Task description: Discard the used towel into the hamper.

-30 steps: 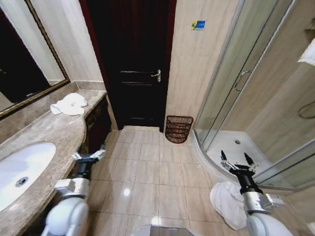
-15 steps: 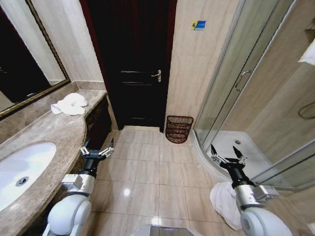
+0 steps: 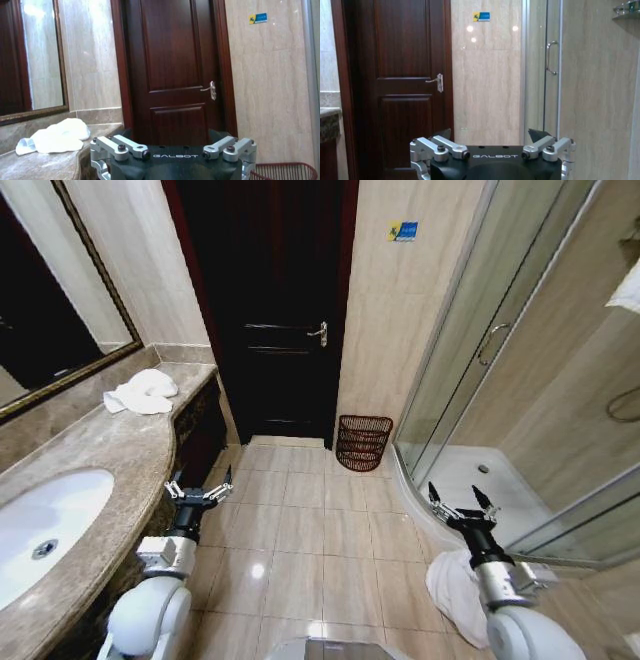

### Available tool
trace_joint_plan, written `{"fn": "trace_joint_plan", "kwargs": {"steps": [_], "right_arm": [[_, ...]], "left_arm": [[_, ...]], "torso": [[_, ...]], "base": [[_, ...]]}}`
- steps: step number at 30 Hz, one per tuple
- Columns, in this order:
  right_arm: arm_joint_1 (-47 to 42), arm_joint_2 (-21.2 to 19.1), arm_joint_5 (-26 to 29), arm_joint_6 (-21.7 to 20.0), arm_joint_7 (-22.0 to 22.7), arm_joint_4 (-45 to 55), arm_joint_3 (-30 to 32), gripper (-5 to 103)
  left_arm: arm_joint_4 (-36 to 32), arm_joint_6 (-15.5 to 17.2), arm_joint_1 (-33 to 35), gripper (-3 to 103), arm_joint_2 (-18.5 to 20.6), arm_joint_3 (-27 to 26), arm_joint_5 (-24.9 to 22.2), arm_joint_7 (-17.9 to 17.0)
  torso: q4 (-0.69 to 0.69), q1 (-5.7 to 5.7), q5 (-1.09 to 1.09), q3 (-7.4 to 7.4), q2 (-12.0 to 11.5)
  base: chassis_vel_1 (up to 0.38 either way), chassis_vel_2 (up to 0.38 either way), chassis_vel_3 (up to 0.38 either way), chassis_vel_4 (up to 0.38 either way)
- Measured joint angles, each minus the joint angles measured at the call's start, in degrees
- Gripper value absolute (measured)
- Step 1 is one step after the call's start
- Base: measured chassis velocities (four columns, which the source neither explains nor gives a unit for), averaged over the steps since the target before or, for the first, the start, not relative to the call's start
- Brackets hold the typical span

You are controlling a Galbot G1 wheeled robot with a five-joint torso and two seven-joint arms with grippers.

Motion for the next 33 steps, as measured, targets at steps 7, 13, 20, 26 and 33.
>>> {"fn": "trace_joint_plan", "kwargs": {"steps": [7, 13, 20, 26, 33], "right_arm": [[0.07, 0.22, 0.22, 0.77, -0.42, -0.09, 0.16, 100], [-0.06, 0.57, 0.13, 1.34, -0.81, -0.11, 0.08, 100], [-0.61, 0.99, -0.15, 2.25, -1.39, -0.23, 0.02, 100], [-0.72, 1.17, -0.2, 2.68, -1.73, -0.43, 0.01, 100], [-1.03, 1.13, -0.2, 2.73, -2.78, -0.6, 0.09, 100]], "left_arm": [[-0.07, -0.77, 0.79, 100, -0.44, -0.24, 0.18, 0.31], [-0.07, -1.52, 1.25, 100, -0.69, -0.26, 0.44, 0.48], [-0.07, -2.0, 1.73, 100, -1.07, -0.15, 0.5, 0.5], [-0.02, -2.01, 1.73, 100, -1.01, -0.16, 0.62, 0.5], [0.15, -2.37, 1.86, 100, -1.13, -0.25, 0.68, 0.5]], "torso": [[0.0, 0.0, 0.0, 0.0, 0.0], [0.0, -0.01, 0.0, 0.0, 0.0], [0.0, -0.01, 0.0, 0.0, 0.0], [0.0, 0.01, 0.0, 0.0, 0.0], [-0.01, 0.0, 0.0, 0.0, 0.0]], "base": [[0.0, 0.0, 0.0, 0.0], [0.0, 0.0, 0.0, 0.0], [-0.056, 0.048, 0.05, -0.046], [-0.077, 0.101, 0.095, -0.082], [-0.071, 0.07, 0.059, -0.072]]}}
